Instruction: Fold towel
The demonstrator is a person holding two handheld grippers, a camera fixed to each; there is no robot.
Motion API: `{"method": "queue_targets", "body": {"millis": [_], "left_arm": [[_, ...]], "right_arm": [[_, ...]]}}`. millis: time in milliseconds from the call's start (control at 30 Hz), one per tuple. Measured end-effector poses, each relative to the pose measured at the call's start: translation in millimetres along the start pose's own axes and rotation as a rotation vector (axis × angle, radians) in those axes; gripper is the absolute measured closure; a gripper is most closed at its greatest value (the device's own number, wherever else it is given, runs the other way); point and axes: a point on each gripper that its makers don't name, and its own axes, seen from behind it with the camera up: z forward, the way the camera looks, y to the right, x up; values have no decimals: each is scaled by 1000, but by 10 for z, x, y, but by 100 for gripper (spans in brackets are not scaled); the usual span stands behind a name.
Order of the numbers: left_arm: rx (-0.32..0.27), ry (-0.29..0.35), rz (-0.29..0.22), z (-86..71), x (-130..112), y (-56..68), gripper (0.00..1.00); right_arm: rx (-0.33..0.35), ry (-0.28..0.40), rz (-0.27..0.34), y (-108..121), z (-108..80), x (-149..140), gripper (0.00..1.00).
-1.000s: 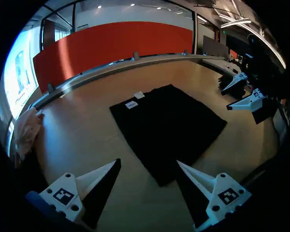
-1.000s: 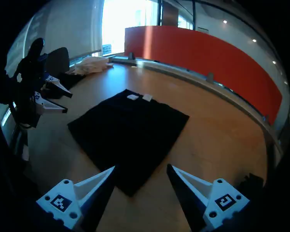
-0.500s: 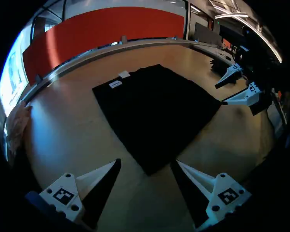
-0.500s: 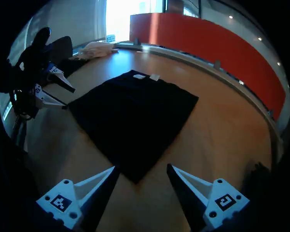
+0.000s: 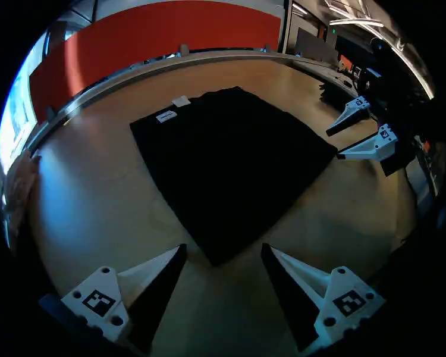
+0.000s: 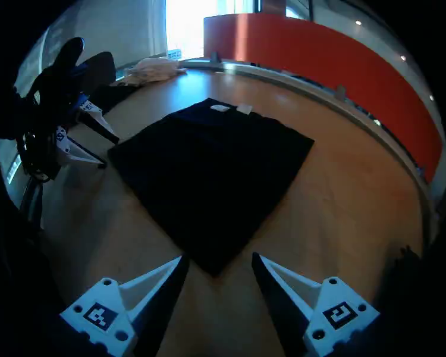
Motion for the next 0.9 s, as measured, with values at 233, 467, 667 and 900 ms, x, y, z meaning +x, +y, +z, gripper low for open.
{"method": "queue_targets", "body": {"millis": [233, 467, 667, 900], "left_arm": [[21, -10, 18, 14, -15, -17, 15], [44, -18, 16, 21, -5, -38, 21], [48, -30, 11, 24, 4, -39, 37], [66, -38, -7, 22, 14, -77, 69]], "right_arm": [[11, -10, -3, -28, 42, -45, 33], [13, -4, 3, -54, 44, -34, 53], [17, -4, 1, -96, 56, -24, 75], [18, -16, 10, -99, 61, -20, 83]]}}
